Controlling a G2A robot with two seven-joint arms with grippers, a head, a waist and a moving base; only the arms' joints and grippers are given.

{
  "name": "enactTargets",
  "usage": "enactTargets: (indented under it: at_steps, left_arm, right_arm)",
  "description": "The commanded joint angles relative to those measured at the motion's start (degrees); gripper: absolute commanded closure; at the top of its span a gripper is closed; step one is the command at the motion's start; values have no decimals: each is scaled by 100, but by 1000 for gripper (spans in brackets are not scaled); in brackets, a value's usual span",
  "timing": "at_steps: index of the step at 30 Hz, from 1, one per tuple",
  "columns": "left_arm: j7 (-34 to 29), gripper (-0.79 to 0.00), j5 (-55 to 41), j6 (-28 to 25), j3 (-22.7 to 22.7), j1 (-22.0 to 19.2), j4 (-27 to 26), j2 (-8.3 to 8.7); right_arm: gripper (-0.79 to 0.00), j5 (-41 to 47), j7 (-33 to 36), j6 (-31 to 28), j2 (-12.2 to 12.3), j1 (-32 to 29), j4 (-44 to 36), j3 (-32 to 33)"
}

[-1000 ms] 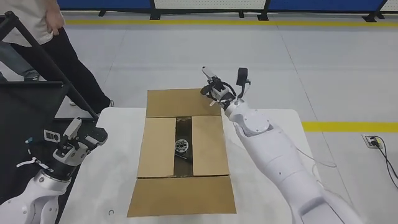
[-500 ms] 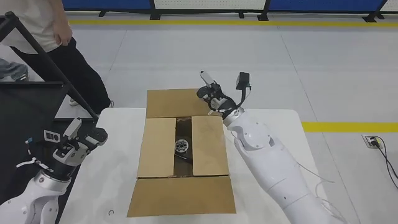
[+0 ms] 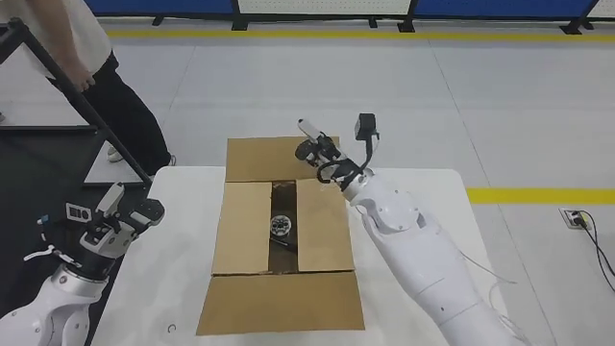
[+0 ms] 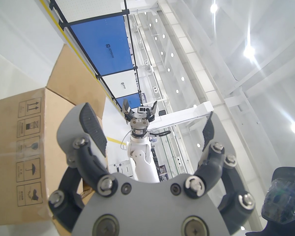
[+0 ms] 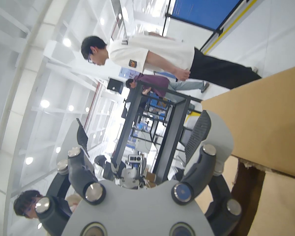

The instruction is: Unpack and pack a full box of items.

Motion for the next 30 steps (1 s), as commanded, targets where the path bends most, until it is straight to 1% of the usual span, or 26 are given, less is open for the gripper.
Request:
enactTargets:
  at_steps: [1, 6, 9, 11, 14, 22, 24, 27, 30]
  left_arm:
    - [-59, -785, 10, -77, -69, 108, 3, 1]
    - [-442, -785, 115, -251, -172, 244, -10, 20]
    - [-649, -785, 144, -272, -204, 274, -20, 32]
    - [-717, -785, 121, -253, -230, 322, -69, 35]
    - [-749, -785, 129, -220, -240, 368, -116, 37]
    - [-749, -785, 129, -220, -240, 368, -116, 37]
    - [-650, -785, 93, -131, -222, 370, -76, 31]
    - [-655, -785, 43, 59, -193, 320, -1, 33]
    - [-686, -785, 51, 159, -205, 269, 109, 42]
  right_arm:
    - [-785, 23, 671, 263, 21, 51, -57, -8]
    - [-785, 12, 2078, 943, 55, 291, 1, -105]
    - [-785, -214, 2715, 1323, 50, 478, 147, -284]
    - [-785, -497, 3010, 1473, 35, 578, 221, -469]
    - [-785, -683, 2971, 1648, -3, 647, 276, -612]
    - [-785, -683, 2971, 1648, -3, 647, 276, -612]
    - [-785, -702, 2950, 1631, -4, 601, 225, -629]
    - [-785, -944, 3022, 1891, -14, 539, 97, -781]
    - [-785, -1027, 3218, 2101, -47, 571, 136, -914]
